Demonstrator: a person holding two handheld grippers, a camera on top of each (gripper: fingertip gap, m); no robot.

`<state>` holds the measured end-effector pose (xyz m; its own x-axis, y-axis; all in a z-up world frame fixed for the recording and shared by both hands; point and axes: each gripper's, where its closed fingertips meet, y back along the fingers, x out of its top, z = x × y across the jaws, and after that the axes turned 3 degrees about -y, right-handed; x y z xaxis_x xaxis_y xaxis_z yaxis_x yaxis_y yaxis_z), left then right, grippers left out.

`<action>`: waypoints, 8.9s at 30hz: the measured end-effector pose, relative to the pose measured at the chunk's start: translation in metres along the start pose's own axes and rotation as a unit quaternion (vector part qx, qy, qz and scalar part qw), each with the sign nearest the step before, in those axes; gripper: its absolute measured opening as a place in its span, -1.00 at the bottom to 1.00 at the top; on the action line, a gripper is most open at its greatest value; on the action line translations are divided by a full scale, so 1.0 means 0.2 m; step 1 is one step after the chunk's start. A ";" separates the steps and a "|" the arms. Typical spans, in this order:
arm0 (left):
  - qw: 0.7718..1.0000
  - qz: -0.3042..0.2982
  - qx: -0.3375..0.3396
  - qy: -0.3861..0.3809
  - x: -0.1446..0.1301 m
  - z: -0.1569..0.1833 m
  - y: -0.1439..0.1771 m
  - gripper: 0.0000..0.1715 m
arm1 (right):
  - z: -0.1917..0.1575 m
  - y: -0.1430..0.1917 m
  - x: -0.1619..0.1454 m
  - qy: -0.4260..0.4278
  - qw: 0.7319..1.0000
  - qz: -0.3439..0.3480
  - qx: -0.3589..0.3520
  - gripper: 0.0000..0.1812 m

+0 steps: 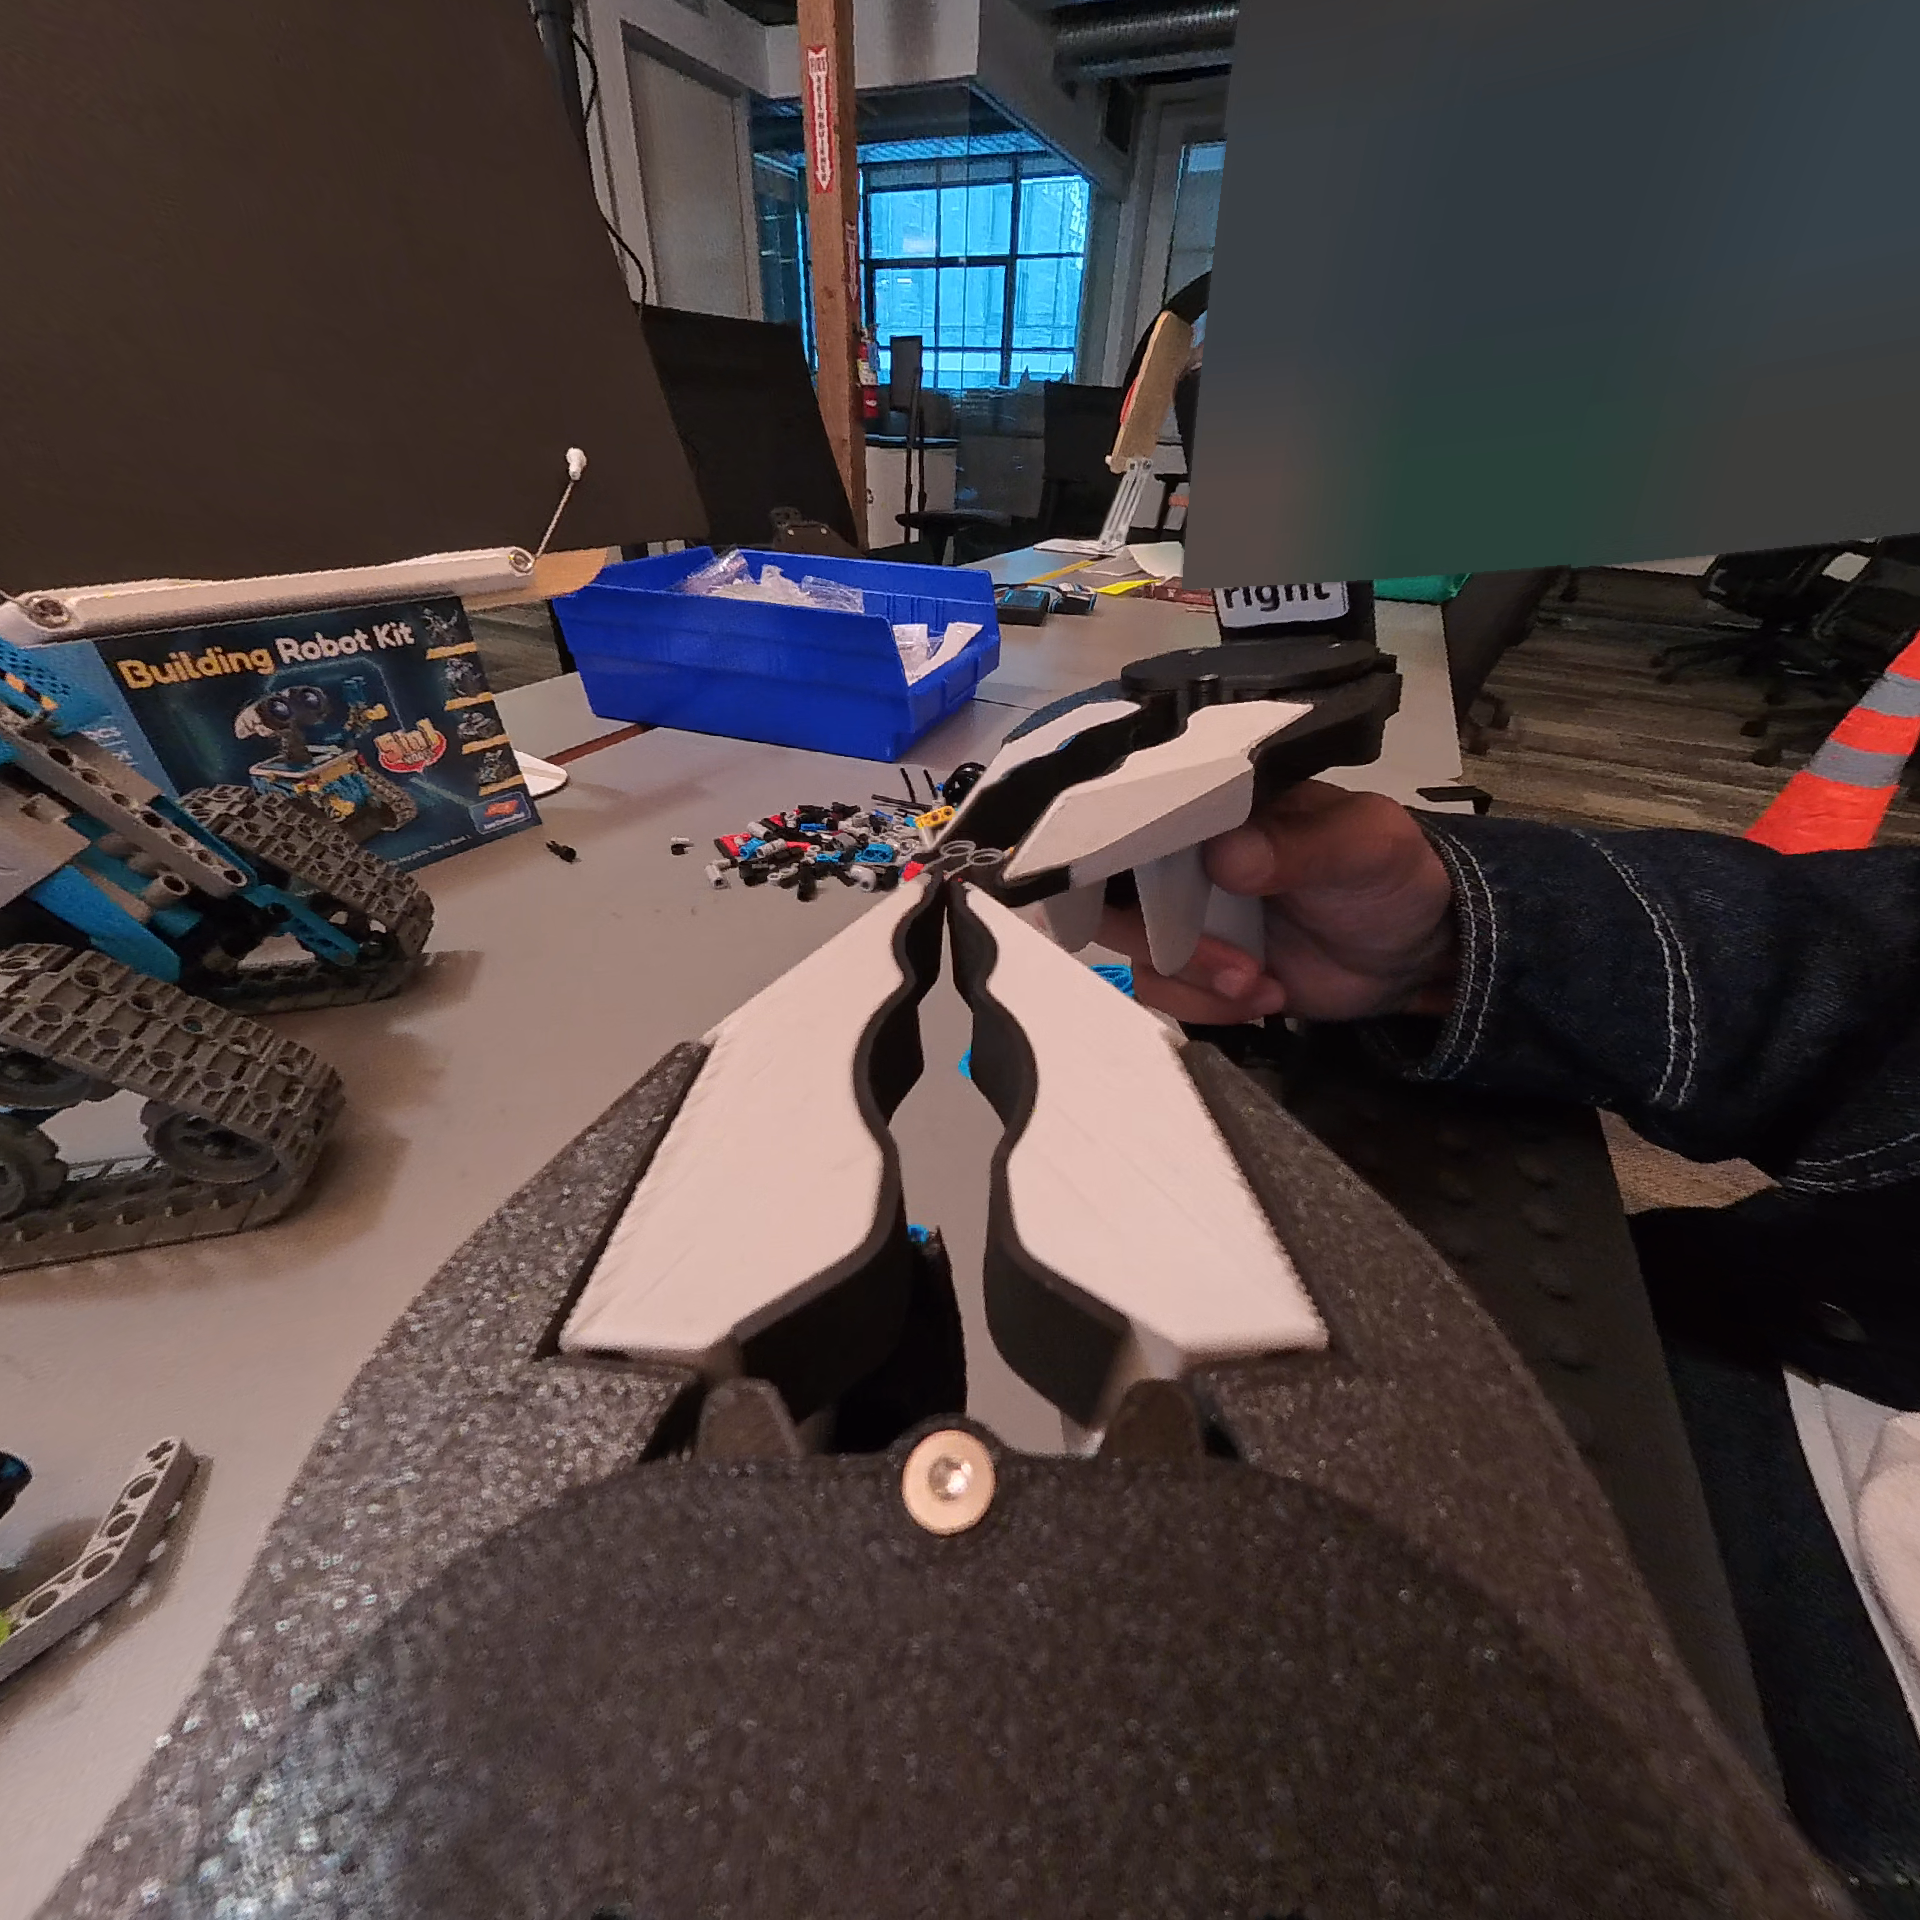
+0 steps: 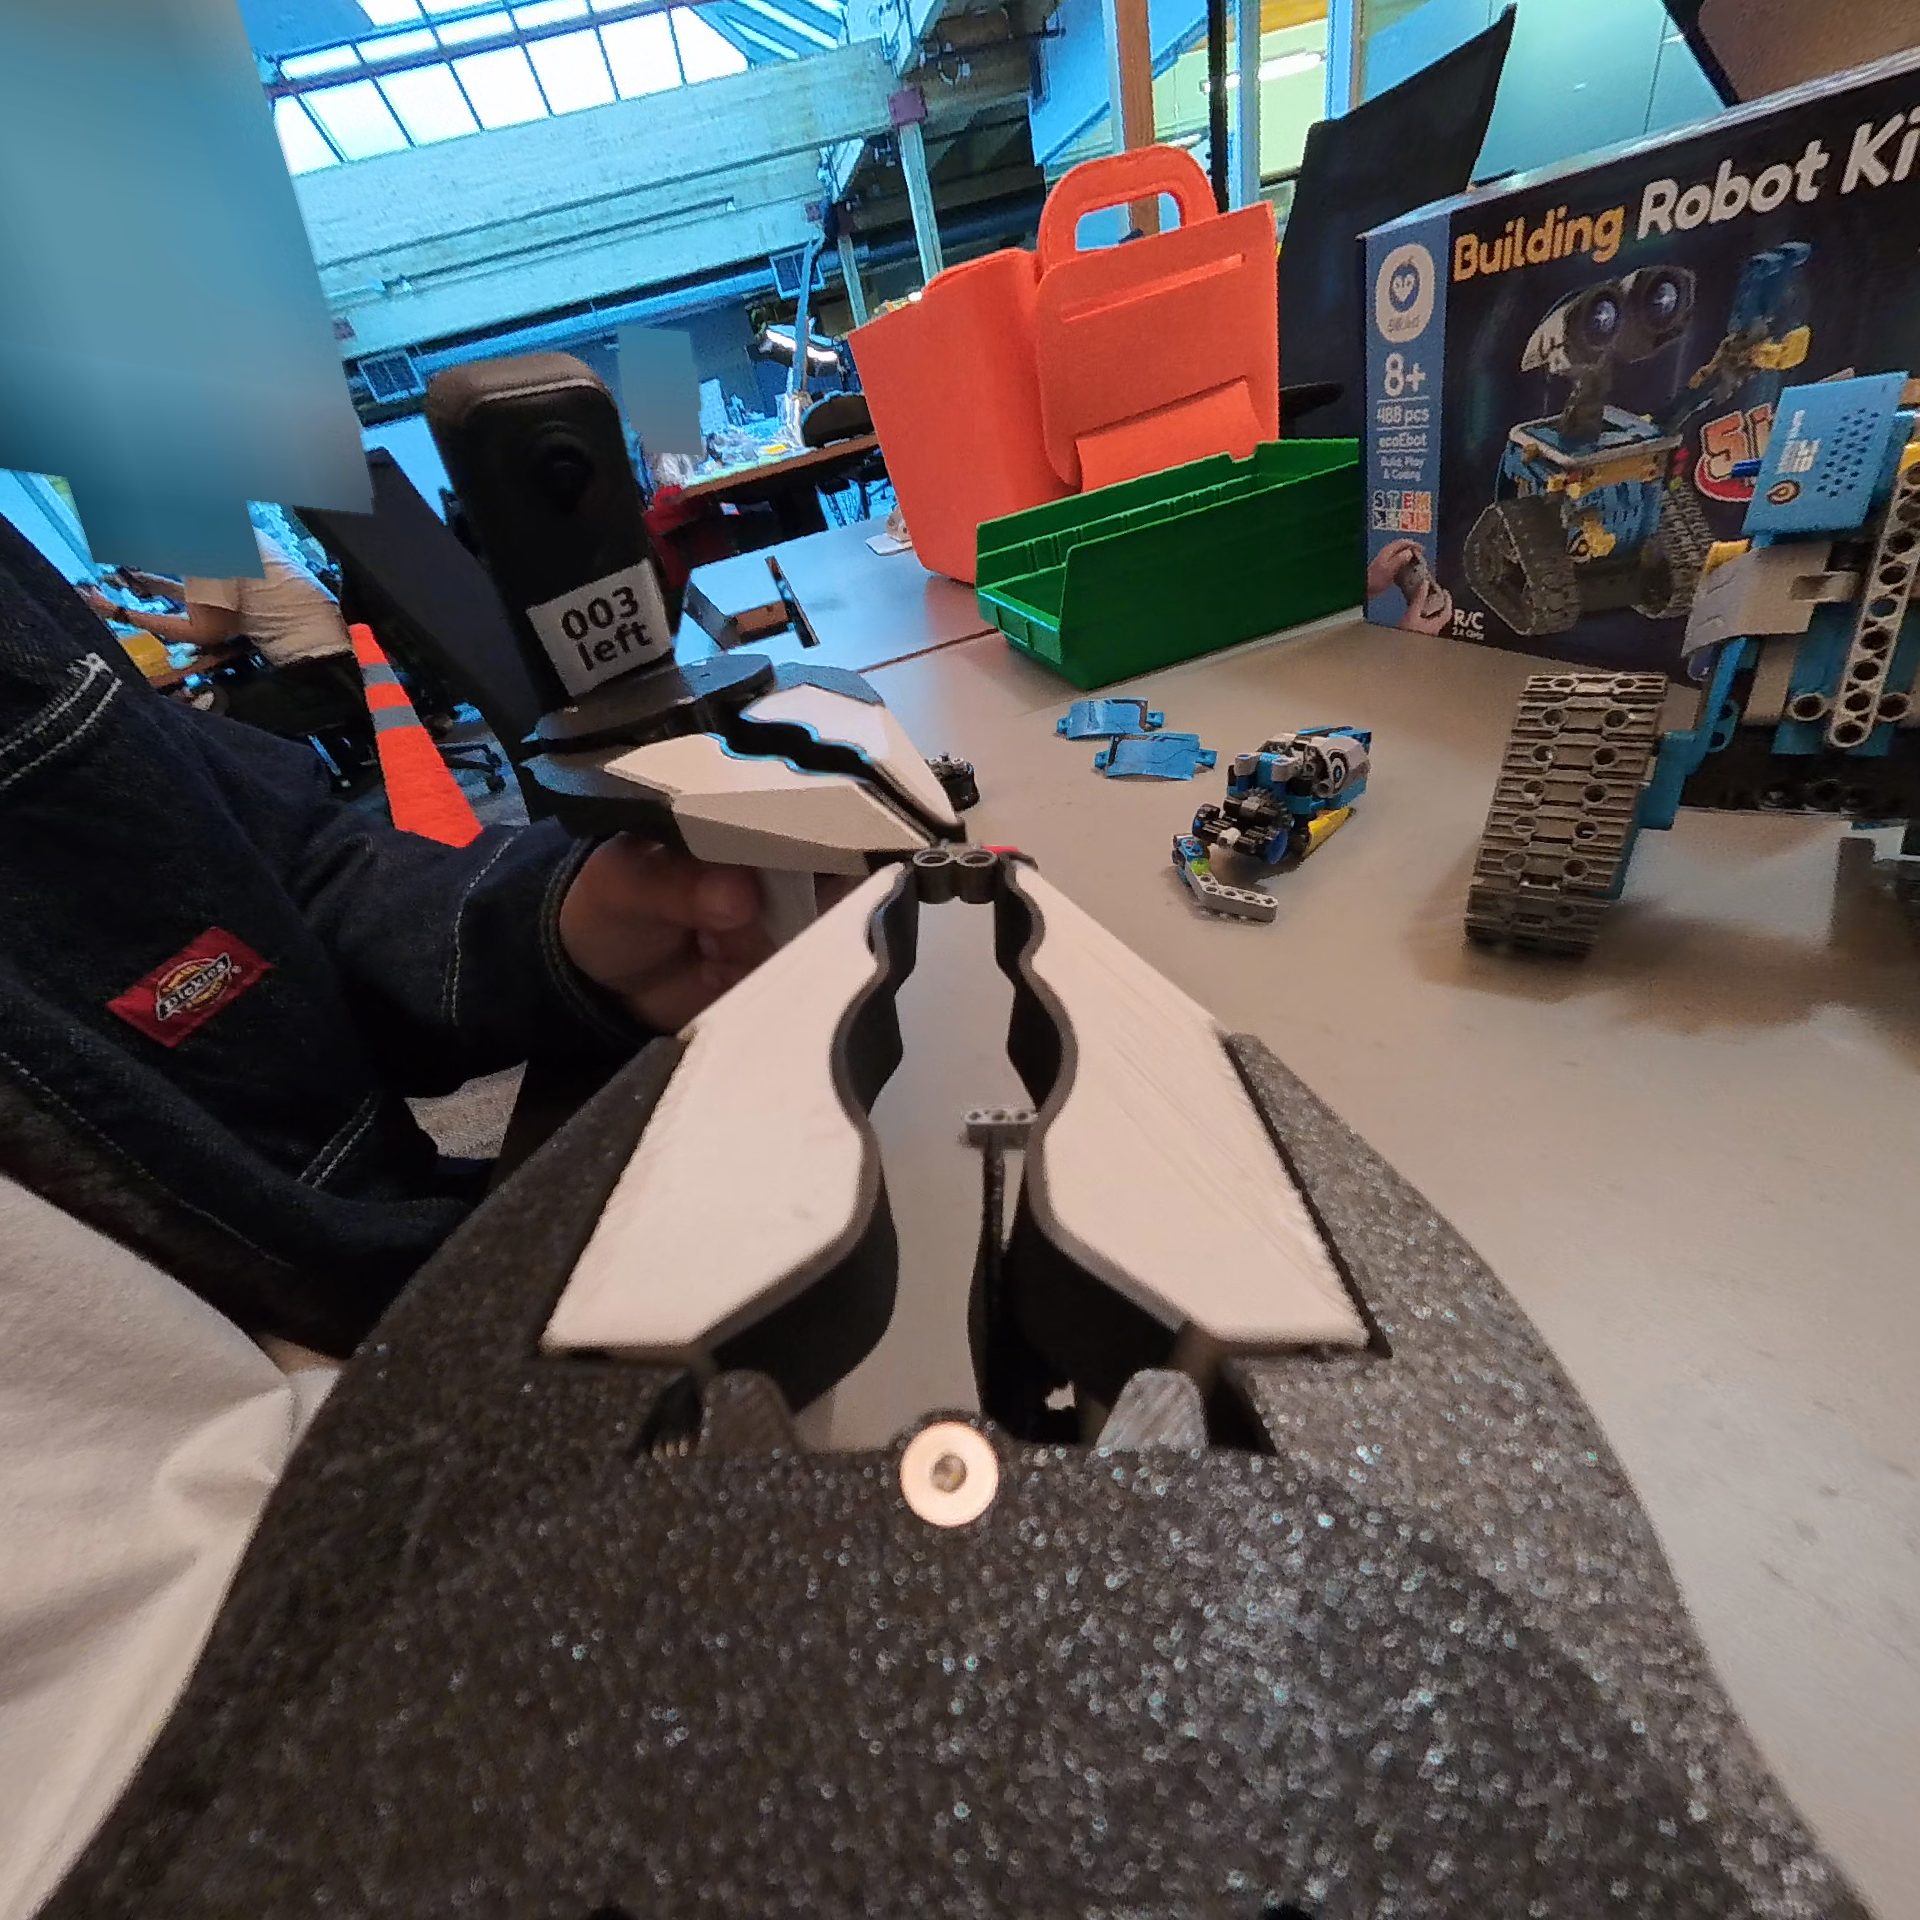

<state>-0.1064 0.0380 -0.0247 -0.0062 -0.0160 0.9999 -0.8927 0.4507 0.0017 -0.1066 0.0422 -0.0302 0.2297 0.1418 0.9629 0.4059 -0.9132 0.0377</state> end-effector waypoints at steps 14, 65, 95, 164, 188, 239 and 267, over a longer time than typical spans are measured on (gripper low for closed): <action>0.999 -0.025 0.027 -0.006 -0.04 -0.04 -0.01 -1.00 | 0.04 -0.01 -0.03 0.002 1.000 -0.014 -0.026 -0.86; 0.976 -0.065 -0.199 0.053 -0.09 0.20 0.06 -0.95 | -0.16 0.06 -0.12 0.025 0.990 -0.075 0.118 -1.00; 0.947 -0.292 -0.121 0.048 -0.32 -0.16 -0.50 -0.93 | 0.90 1.21 -0.18 0.006 0.851 -0.185 -0.491 -0.77; 0.857 0.014 -0.298 0.419 0.02 0.06 0.07 -0.94 | -0.06 0.00 -0.01 -0.116 0.991 0.016 0.060 -0.82; 0.871 0.056 -0.298 0.385 0.08 0.11 0.08 -0.94 | -0.14 0.02 0.07 -0.016 0.994 0.051 0.093 -0.88; 0.864 -0.150 0.205 -0.435 -0.12 -0.12 0.01 -0.94 | 0.01 -0.11 -0.05 0.044 0.991 -0.016 -0.123 -0.66; 0.984 -0.027 0.001 -0.178 -0.04 0.04 0.02 -0.93 | 0.05 0.03 0.03 -0.169 0.984 0.047 0.020 -0.67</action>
<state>-0.1130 0.0319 -0.0323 -0.1162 -0.3522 0.9287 -0.8970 0.4387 0.0542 -0.0936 0.0407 -0.0266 0.5465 0.1823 0.8174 0.4021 -0.9133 -0.0651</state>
